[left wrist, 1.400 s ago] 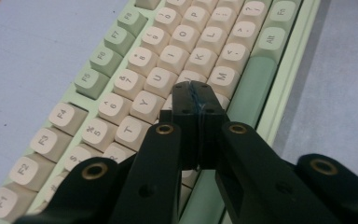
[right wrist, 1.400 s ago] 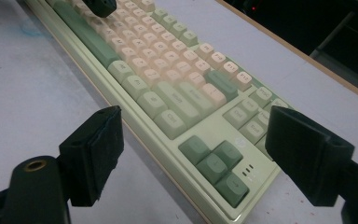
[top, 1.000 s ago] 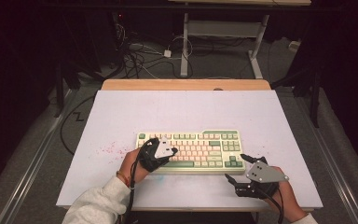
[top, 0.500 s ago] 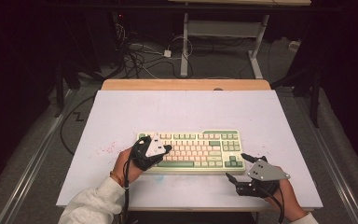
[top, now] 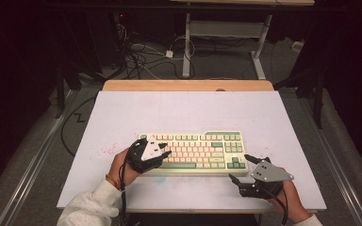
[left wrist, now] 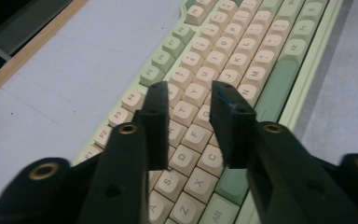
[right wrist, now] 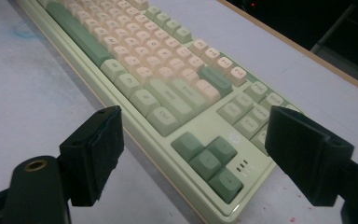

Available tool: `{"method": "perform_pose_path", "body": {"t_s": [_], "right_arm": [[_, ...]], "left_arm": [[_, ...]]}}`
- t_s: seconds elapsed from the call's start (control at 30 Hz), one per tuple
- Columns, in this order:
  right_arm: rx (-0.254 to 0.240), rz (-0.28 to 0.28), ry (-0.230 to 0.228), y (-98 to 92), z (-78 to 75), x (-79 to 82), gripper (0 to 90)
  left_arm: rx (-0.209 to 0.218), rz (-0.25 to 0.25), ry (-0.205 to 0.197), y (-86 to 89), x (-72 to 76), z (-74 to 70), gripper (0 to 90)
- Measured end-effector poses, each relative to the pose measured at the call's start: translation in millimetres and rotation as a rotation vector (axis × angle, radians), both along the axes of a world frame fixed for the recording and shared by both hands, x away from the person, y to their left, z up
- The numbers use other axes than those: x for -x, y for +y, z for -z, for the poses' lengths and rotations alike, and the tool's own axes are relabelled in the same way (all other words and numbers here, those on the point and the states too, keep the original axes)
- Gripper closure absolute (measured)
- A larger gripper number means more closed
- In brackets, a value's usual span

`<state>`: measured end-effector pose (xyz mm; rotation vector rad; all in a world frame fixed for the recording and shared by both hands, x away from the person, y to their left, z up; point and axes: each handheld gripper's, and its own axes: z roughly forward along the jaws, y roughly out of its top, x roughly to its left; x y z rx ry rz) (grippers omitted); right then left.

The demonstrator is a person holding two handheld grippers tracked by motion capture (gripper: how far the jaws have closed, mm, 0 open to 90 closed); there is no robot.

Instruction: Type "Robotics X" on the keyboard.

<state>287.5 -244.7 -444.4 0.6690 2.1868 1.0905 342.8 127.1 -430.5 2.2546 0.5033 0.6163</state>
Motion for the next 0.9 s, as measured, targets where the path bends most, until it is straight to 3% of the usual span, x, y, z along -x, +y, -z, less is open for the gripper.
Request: {"method": "perform_pose_path", "body": {"t_s": [0.2, 0.3, 0.37, 0.63, 0.8, 0.9], "right_arm": [[-0.013, 0.027, -0.003, -1.8, -3.6, -2.5, 21.8], [-0.009, 0.034, -0.007, -1.4, -5.0, -2.9, 21.9], [0.004, 0.033, -0.007, -0.3, -4.7, -3.6, 22.4], [0.006, 0.032, 0.0, 4.5, -4.7, -8.0, 22.4], [-0.008, 0.003, 0.011, 11.0, -5.9, -12.1, 22.9], [-0.009, -0.011, 0.012, 16.2, -5.8, -15.1, 29.0]], "left_arm": [[-0.001, -0.023, -0.041, 6.8, 5.4, 2.6, 33.5], [0.013, -0.024, -0.054, 12.0, 8.5, 5.0, 29.9], [0.024, -0.049, -0.067, 15.3, 10.2, 6.0, 21.5], [0.034, -0.077, -0.085, 29.2, 18.1, 9.9, 19.8], [0.039, -0.096, -0.091, 37.4, 24.1, 11.5, 19.7], [0.031, -0.103, -0.093, 41.6, 27.2, 12.2, 19.7]]}}
